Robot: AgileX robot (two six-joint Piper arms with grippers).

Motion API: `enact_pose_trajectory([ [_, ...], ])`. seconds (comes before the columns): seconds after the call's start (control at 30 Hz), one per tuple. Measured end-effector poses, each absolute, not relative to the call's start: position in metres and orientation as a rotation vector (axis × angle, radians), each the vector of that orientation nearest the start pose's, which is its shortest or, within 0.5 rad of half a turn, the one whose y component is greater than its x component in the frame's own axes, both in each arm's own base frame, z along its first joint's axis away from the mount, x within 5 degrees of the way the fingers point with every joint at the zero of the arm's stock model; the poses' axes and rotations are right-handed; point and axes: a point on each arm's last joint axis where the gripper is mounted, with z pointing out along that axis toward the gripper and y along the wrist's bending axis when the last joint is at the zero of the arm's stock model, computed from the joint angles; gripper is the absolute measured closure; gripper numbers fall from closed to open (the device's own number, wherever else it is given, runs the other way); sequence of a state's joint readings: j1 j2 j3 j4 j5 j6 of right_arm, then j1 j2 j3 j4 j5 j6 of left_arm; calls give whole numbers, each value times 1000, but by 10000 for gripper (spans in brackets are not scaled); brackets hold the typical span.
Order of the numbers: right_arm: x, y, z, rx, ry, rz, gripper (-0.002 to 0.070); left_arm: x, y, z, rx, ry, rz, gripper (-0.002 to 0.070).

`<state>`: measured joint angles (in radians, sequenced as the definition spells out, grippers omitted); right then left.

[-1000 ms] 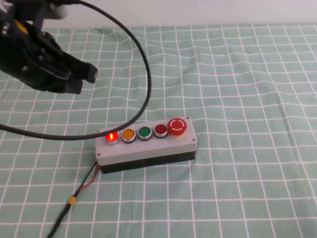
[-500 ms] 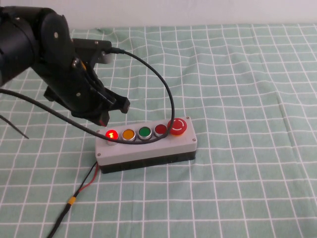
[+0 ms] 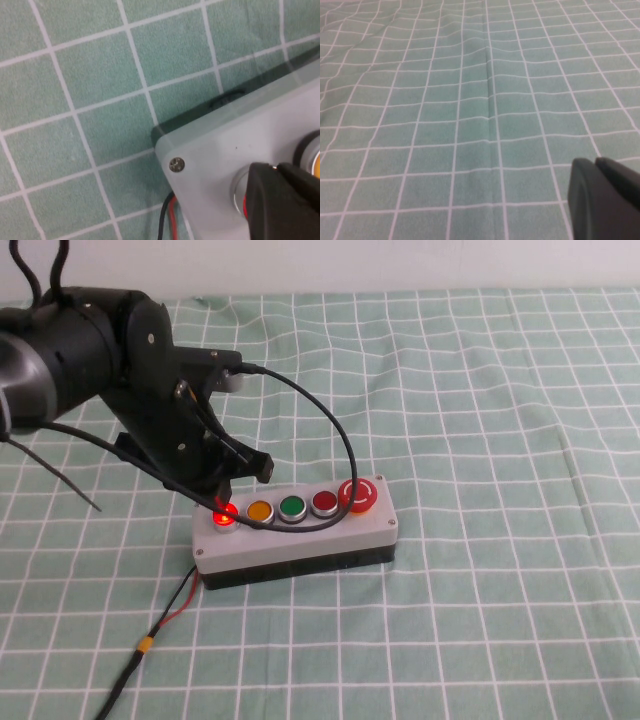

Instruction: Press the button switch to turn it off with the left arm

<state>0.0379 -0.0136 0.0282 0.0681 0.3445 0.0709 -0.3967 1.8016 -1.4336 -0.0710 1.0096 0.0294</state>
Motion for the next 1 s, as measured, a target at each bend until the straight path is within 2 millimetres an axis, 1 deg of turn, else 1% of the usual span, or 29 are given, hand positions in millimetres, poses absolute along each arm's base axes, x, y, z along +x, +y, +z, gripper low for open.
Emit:
enact_pose_trajectory([
  [0.37,53,4,173,73,1843,142,694,350,-153,246,564,2829,-172,677],
  [0.5,53,4,173,73,1843,142,694,350,-153,247,563,2827,-174,677],
  [0.6,53,4,173,73,1843,142,694,348,-152,254,569,2823,-166,677],
  [0.7,53,4,173,73,1843,142,694,343,-149,271,578,2814,-154,677],
  [0.73,53,4,173,73,1843,142,694,340,-147,281,577,2792,-154,677],
  [0.8,53,4,173,73,1843,142,694,334,-145,304,567,2733,-170,677],
  [0.83,53,4,173,73,1843,142,694,328,-142,321,558,2684,-181,677],
  [0.9,53,4,173,73,1843,142,694,315,-137,347,543,2614,-197,677],
  [0.97,53,4,173,73,1843,142,694,298,-130,374,512,2544,-217,677],
  [1.0,53,4,173,73,1843,142,694,290,-127,384,493,2520,-227,677],
])
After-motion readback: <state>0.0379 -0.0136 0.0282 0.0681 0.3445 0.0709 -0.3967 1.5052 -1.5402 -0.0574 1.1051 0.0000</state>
